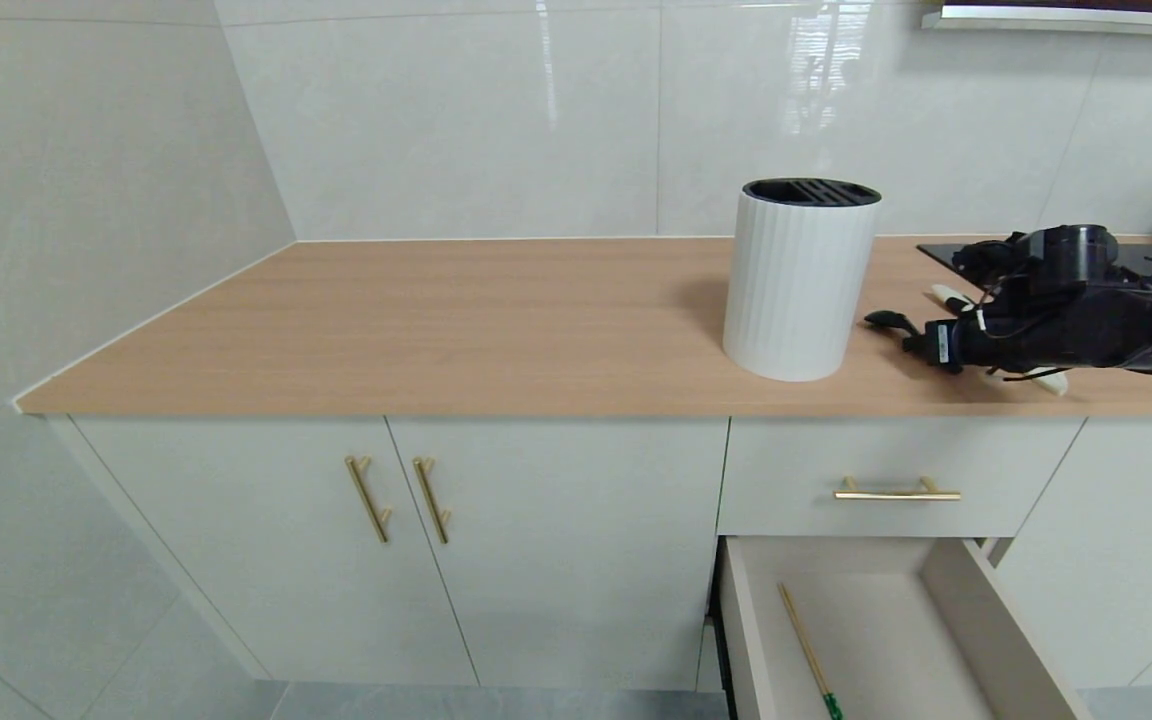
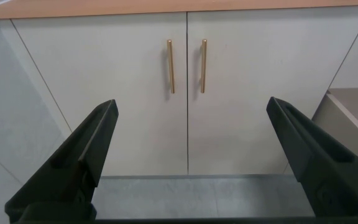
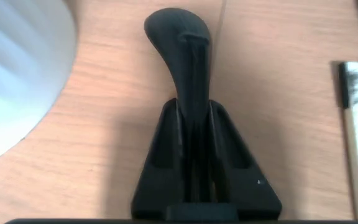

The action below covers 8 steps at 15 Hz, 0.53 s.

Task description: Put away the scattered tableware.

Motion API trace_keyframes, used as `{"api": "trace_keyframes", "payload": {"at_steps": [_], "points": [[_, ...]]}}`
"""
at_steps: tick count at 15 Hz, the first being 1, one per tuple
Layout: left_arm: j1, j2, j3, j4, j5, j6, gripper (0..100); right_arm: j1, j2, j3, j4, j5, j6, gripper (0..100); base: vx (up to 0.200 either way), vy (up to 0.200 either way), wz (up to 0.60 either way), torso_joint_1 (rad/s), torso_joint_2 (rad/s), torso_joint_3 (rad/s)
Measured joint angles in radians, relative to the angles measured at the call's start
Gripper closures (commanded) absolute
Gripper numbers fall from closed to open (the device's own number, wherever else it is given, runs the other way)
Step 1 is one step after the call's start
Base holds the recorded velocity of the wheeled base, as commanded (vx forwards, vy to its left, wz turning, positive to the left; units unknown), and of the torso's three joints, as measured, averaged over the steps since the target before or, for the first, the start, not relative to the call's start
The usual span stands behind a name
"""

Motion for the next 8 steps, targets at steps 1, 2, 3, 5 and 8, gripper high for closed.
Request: {"api": "trace_keyframes", "payload": {"at_steps": [1,2,3,5,8], "points": [[0.000,0.000,0.000,0.000,0.000,0.000,0,0.001,-0.001,0.001,0.000,0.000,0.000,100,0.000,0.000,0.00,0.000,0.00,0.000],[0.000,0.000,0.000,0.000,0.000,0.000,0,0.001,-0.003,0.002,0.000,0.000,0.000,100,0.000,0.000,0.00,0.000,0.00,0.000],[0.000,0.000,0.000,0.000,0.000,0.000,0,0.001,-0.005,0.003,0.001,0.000,0.000,100,0.000,0.000,0.00,0.000,0.00,0.000],[0.000,0.000,0.000,0.000,0.000,0.000,0,0.002,-0.010,0.003,0.005,0.000,0.001,100,0.000,0.000,0.00,0.000,0.00,0.000],[0.000,0.000,0.000,0.000,0.000,0.000,0,-0.002,-0.042,0.003,0.011,-0.001,0.017,100,0.000,0.000,0.00,0.000,0.00,0.000]]}}
